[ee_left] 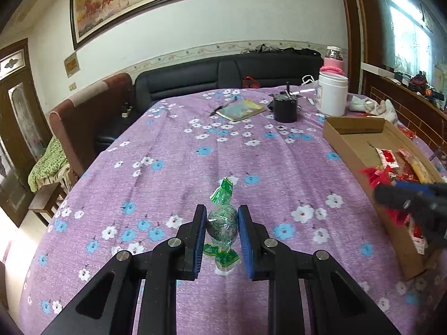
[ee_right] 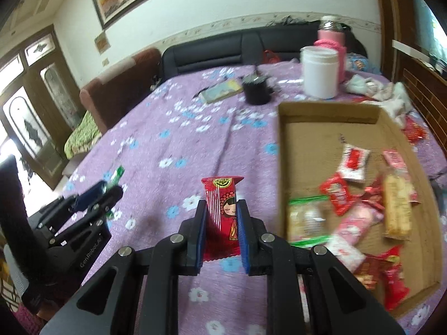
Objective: Organize snacks
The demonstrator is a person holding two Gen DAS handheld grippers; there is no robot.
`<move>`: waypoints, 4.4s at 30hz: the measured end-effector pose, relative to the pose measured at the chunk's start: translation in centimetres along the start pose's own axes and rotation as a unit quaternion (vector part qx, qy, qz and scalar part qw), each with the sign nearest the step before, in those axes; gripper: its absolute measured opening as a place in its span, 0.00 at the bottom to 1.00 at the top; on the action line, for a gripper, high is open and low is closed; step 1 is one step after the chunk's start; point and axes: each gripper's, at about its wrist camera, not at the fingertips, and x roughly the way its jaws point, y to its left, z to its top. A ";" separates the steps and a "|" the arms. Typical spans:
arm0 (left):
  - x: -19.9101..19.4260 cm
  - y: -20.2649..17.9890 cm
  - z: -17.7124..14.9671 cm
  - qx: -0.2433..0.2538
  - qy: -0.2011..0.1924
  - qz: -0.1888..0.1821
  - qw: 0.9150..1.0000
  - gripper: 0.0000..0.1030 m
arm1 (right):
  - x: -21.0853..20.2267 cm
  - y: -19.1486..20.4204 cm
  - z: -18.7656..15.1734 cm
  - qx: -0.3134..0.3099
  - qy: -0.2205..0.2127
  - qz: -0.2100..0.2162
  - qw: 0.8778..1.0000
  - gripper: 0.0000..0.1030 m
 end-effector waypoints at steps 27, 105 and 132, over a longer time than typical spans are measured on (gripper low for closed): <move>0.6 -19.9 1.4 0.093 0.065 -0.200 0.973 0.22 | -1.3 -14.7 -0.3 0.149 -0.002 -0.118 0.982 0.19; -1.0 -14.8 3.2 0.053 -0.060 -0.001 0.997 0.99 | -3.9 -9.8 -0.3 0.087 -0.079 -0.214 0.970 0.85; -0.6 -14.9 3.1 0.060 -0.057 0.011 0.996 0.99 | -4.2 -10.0 -0.2 0.090 -0.085 -0.214 0.969 0.85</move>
